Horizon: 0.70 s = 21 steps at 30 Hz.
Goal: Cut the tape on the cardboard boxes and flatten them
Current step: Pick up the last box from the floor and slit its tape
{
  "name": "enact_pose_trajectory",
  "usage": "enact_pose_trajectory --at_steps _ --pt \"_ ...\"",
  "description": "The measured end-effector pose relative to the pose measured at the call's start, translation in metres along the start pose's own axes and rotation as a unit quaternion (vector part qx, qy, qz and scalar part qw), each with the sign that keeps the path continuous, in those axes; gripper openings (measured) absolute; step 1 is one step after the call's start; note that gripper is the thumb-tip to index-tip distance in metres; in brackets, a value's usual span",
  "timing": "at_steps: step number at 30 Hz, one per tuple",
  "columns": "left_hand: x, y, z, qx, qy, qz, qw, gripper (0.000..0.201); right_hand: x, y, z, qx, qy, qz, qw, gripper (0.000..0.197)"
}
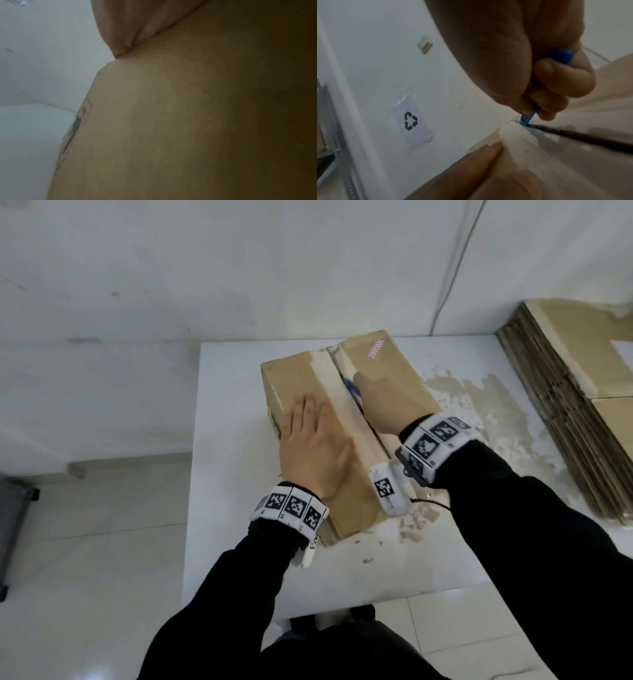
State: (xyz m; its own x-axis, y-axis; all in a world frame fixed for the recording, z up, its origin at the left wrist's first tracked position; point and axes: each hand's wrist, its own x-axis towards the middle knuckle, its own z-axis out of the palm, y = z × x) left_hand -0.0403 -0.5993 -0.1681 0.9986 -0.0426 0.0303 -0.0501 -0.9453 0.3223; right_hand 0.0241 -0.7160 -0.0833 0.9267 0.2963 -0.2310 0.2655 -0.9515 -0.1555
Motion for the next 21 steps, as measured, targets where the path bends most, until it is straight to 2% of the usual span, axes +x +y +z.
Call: enact_pose_trajectory --at_steps 4,7,10,13,14,15,16,18,19,21 --pt "0.002 0.002 -0.002 0.016 -0.017 -0.003 1.000 0.074 -0.052 0.013 0.006 0.033 -0.043 0.028 0.998 0.020" --pt "0.002 0.001 0.000 0.032 -0.004 0.005 0.999 0.074 -0.094 0.024 0.018 0.034 -0.067 0.051 0.996 0.021" --pt "0.003 0.001 0.000 0.039 -0.010 0.012 0.999 0.073 -0.141 0.040 0.031 0.066 -0.073 0.071 0.993 0.026" --pt "0.004 0.001 -0.001 0.047 -0.023 0.006 0.999 0.068 -0.186 0.048 0.040 0.114 -0.057 0.089 0.988 0.023" --pt "0.004 0.001 -0.002 0.053 -0.020 0.028 0.998 0.064 -0.195 0.047 0.045 0.128 -0.041 0.091 0.987 0.024" --pt "0.004 0.003 -0.004 0.049 -0.019 0.082 0.995 0.058 -0.200 0.045 0.049 0.138 -0.021 0.092 0.986 0.025" --pt "0.004 0.006 -0.008 0.033 -0.027 0.169 0.985 0.054 -0.201 0.043 0.054 0.140 -0.002 0.095 0.986 0.027" --pt "0.007 0.011 -0.010 0.022 -0.044 0.354 0.934 0.048 -0.198 0.040 0.061 0.143 0.018 0.109 0.984 0.030" --pt "0.011 0.013 -0.011 0.027 -0.051 0.405 0.912 0.045 -0.195 0.040 0.064 0.153 0.019 0.116 0.981 0.031" --pt "0.020 0.013 -0.016 0.040 -0.074 0.435 0.896 0.042 -0.191 0.041 0.067 0.185 0.015 0.127 0.974 0.030"
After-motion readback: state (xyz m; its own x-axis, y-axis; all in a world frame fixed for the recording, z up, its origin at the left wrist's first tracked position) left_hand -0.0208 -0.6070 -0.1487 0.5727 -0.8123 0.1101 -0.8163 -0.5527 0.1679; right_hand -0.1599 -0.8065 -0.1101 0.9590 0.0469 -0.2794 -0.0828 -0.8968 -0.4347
